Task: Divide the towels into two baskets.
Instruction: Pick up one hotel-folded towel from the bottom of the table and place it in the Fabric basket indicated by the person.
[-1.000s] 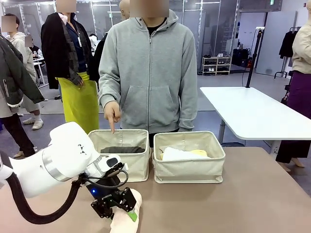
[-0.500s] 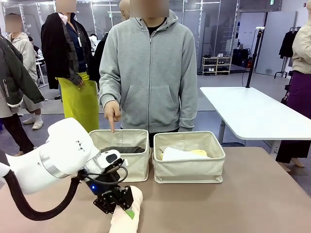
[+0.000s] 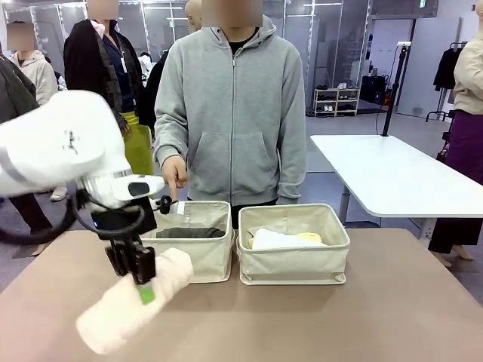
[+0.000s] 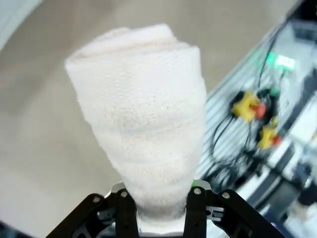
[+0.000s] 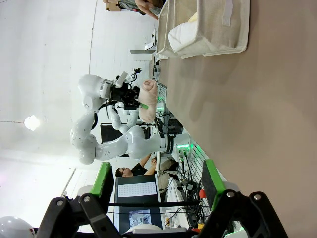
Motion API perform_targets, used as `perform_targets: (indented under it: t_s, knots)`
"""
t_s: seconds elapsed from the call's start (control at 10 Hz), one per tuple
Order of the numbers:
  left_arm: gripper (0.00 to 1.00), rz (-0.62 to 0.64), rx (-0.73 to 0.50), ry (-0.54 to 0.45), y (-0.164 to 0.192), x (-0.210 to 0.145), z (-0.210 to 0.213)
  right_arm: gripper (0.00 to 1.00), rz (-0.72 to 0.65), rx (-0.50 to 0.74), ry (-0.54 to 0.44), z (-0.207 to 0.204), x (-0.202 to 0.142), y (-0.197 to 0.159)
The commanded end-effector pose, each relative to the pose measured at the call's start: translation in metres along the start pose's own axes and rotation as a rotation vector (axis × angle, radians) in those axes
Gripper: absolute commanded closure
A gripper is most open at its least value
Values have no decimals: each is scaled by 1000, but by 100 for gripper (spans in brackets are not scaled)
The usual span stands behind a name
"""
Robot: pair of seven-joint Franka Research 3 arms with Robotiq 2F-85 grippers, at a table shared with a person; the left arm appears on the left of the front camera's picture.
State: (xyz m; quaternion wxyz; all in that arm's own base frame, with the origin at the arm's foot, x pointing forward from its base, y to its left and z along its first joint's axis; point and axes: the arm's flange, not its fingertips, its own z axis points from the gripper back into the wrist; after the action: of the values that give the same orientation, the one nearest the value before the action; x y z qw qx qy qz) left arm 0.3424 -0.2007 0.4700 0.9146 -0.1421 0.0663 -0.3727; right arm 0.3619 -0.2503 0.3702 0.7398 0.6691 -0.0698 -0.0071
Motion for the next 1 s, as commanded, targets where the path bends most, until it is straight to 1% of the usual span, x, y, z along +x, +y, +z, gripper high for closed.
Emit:
perform_targets:
  t_s: [0.0,0.1,0.2,0.3,0.4,0.6,0.7,0.8,0.9]
  knots:
    - [87,-373,135,116,2,15,13,10,-20,-18,1,-2,-1,4]
    - [87,-454,132,92,1,18,16,10,-20,-18,1,-2,-1,4]
    - [87,-492,145,88,2,19,15,10,-20,-18,1,-2,-1,4]
    - [87,-362,69,-20,6,14,19,10,-20,-18,1,-2,-1,4]
    - [87,-407,139,125,-6,16,17,10,-20,-18,1,-2,-1,4]
    - [87,-407,139,125,-6,16,17,10,-20,-18,1,-2,-1,4]
    - [63,-418,130,94,-1,19,16,10,-20,-18,1,-2,-1,4]
    - [63,-654,363,89,-20,28,33,10,-20,-18,1,-2,-1,4]
    - [63,-754,541,101,-25,54,53,10,-20,-18,1,-2,-1,4]
